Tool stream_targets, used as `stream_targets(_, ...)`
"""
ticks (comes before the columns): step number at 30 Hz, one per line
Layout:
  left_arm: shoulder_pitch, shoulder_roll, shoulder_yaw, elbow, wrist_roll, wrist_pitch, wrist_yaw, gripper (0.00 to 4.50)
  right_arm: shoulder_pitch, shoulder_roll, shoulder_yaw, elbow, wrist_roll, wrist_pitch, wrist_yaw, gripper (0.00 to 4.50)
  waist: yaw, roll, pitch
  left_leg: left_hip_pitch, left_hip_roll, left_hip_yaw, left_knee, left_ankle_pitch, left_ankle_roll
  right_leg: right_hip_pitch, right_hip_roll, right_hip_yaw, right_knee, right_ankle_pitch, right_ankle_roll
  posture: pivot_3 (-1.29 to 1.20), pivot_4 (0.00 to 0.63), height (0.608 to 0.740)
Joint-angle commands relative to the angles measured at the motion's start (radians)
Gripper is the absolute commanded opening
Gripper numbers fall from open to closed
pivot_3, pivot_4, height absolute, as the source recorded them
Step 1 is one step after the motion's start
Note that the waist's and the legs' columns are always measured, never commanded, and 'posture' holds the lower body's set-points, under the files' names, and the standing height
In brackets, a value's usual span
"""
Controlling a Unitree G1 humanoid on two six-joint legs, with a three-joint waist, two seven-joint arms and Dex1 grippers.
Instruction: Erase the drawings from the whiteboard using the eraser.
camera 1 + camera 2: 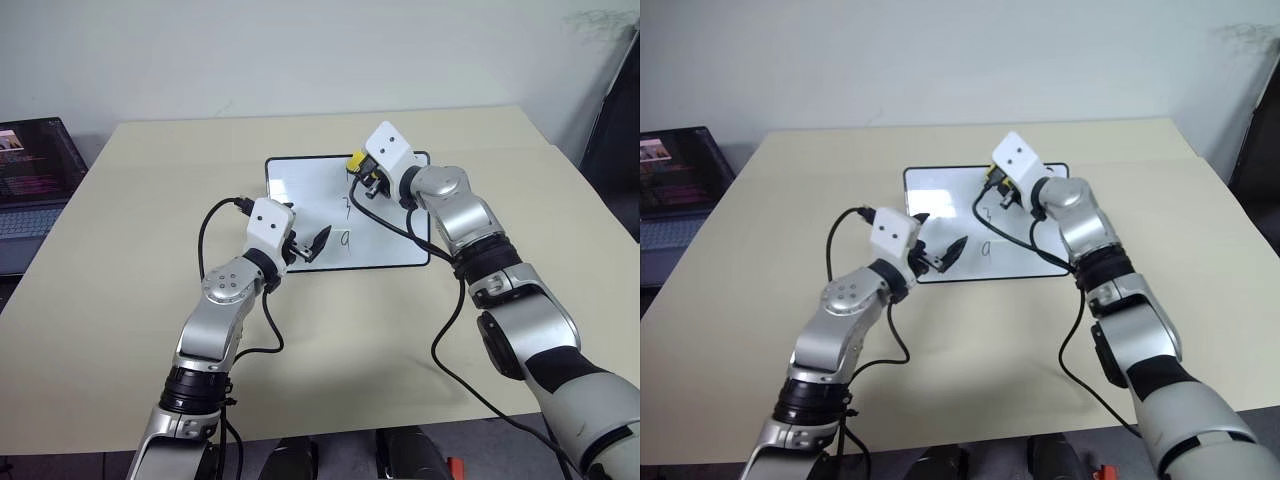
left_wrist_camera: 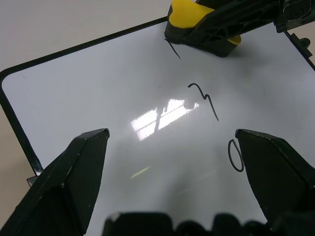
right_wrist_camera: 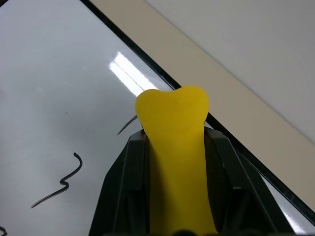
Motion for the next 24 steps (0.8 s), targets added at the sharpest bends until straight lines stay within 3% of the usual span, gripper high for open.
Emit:
stream_targets(1,-0.003,-0.001,0.012,-0.043,0.002,-0.009,0.008,4.50,-0.028,-0.001,0.010,0.036,-0.010,-0.019,0.031,1.12,0.000,0.000,0.000,0.000,0.000,0.000,0.000,0.000,0.000,0.000,0.000,0.000,0.000,0.000,0.000,0.00,0.150,0.740)
stream_targets(14,0.012,-0.006,0.014,-0.062,0.001,-0.003,0.030,4.50,0.052,-0.015,0.039,-0.061,-0.024,0.062,0.146,1.12,0.001,0.000,0.000,0.001,0.000,-0.001,0.001,0.000,0.000,0.001,0.000,0.000,0.001,0.000,0.000,0.00,0.150,0.740)
stream_targets(24,0.015,-0.013,0.009,-0.054,0.002,-0.010,0.035,4.50,0.078,-0.027,-0.015,-0.216,0.016,0.147,0.116,1.12,0.005,0.000,0.000,0.001,0.000,-0.001,0.001,0.000,0.000,0.002,0.000,-0.001,0.000,0.000,0.000,0.00,0.150,0.740)
